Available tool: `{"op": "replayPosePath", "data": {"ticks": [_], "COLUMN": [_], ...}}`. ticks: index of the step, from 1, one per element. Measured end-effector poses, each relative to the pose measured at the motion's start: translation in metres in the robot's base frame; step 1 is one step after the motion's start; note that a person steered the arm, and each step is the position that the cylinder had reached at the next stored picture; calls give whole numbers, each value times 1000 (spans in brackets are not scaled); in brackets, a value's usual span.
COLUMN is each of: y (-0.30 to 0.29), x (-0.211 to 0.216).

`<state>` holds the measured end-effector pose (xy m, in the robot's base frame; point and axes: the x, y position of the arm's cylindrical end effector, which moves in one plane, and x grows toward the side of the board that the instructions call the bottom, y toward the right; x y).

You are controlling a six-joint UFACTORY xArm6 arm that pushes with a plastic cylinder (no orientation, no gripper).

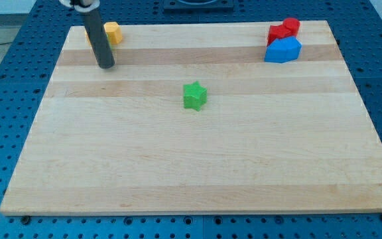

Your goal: Move the green star towards the green circle

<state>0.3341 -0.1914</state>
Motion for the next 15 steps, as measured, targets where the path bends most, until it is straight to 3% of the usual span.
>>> {"op": "replayPosePath", "data": {"ticks": [1,4,5,8,12,13,15], "y": [22,167,212,184,64,40,48], "x": [46,142,124,68,86,72,19]}}
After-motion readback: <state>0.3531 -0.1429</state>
